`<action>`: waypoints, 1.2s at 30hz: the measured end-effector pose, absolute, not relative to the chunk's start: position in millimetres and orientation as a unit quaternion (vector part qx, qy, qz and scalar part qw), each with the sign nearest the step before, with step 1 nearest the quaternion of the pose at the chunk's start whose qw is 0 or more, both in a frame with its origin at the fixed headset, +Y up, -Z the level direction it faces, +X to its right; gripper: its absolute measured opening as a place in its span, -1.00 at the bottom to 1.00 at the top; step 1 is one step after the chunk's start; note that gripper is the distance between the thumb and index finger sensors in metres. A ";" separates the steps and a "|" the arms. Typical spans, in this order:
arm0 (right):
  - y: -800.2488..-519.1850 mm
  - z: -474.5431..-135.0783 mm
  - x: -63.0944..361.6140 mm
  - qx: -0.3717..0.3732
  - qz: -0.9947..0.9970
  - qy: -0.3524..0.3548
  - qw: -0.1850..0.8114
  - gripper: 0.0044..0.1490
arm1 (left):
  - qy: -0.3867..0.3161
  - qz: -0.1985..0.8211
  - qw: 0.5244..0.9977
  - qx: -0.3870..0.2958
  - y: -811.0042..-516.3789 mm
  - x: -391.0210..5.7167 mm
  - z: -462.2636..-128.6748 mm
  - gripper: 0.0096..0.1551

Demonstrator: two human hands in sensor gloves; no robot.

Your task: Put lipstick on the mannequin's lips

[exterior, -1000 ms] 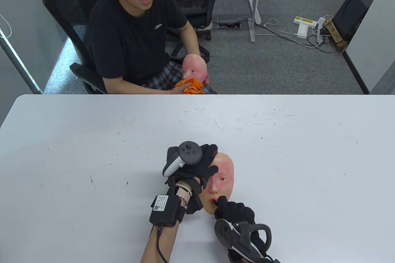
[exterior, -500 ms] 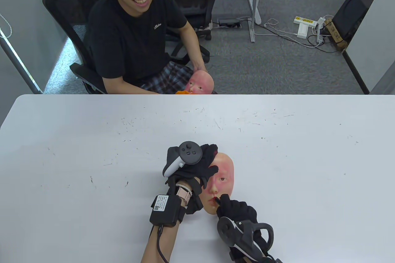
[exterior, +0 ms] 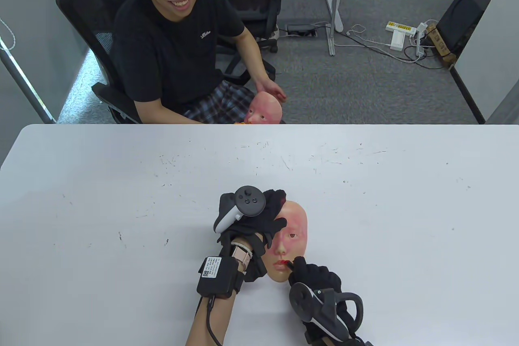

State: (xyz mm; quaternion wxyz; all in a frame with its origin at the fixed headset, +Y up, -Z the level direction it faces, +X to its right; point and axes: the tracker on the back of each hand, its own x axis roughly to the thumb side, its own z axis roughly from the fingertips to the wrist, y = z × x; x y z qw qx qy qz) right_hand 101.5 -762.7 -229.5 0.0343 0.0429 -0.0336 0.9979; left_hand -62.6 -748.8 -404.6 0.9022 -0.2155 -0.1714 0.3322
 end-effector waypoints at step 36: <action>-760.4 -224.8 90.8 0.051 0.997 -0.048 0.025 -0.35 | -0.171 0.336 0.901 -0.215 -750.5 -63.1 -404.5 -0.09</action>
